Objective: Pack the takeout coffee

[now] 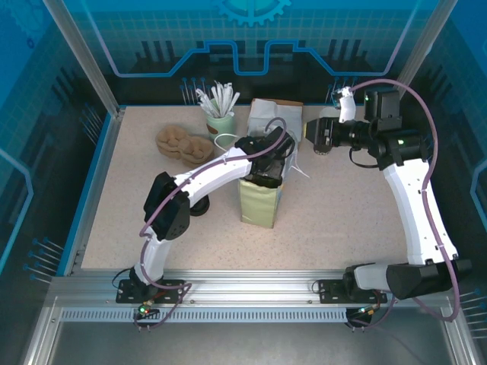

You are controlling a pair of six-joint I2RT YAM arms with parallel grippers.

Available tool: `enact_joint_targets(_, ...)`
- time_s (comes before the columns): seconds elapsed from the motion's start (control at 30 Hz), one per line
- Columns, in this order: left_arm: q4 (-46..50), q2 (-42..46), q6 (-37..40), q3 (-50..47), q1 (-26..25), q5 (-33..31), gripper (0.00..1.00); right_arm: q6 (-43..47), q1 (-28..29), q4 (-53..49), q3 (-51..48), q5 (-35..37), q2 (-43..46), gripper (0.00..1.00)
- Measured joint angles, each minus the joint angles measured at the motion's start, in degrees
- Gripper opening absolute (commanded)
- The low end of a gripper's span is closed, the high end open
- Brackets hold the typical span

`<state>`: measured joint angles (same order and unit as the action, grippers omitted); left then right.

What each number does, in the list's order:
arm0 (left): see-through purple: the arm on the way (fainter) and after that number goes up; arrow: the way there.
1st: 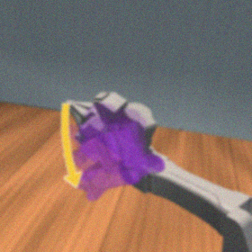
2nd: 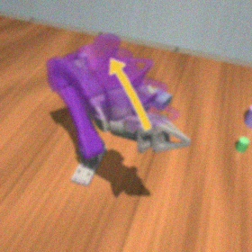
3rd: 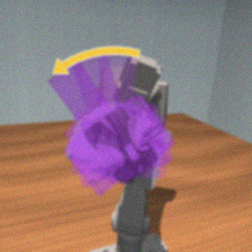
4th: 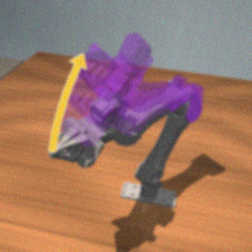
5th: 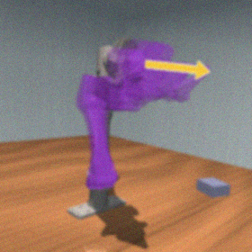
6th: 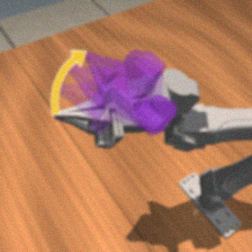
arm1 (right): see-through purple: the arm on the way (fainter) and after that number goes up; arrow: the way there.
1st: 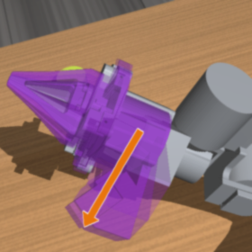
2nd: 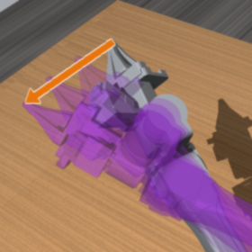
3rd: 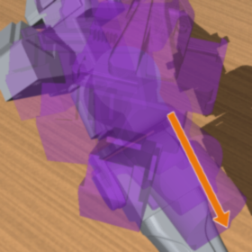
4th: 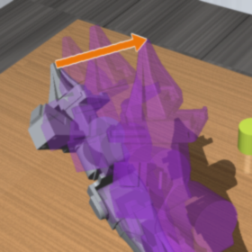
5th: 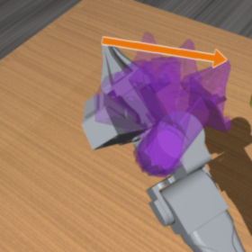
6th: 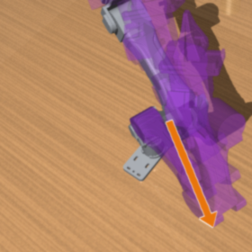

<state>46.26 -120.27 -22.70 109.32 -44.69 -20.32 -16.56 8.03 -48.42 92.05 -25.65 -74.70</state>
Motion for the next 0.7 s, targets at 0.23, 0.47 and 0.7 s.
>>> enact_joint_targets(0.23,1.09,-1.49,-1.31,1.95,0.83,1.09,0.72,-3.87,0.00,0.02,-4.61,3.98,4.26,0.56)
enact_joint_targets(0.47,1.46,-2.16,-1.46,2.71,1.31,1.99,0.71,-7.04,0.11,0.02,-8.85,6.45,5.55,0.55)
enact_joint_targets(0.7,-0.74,-1.90,-1.46,0.83,1.42,2.21,0.71,-10.51,1.88,-0.39,-10.10,10.29,4.92,0.55)
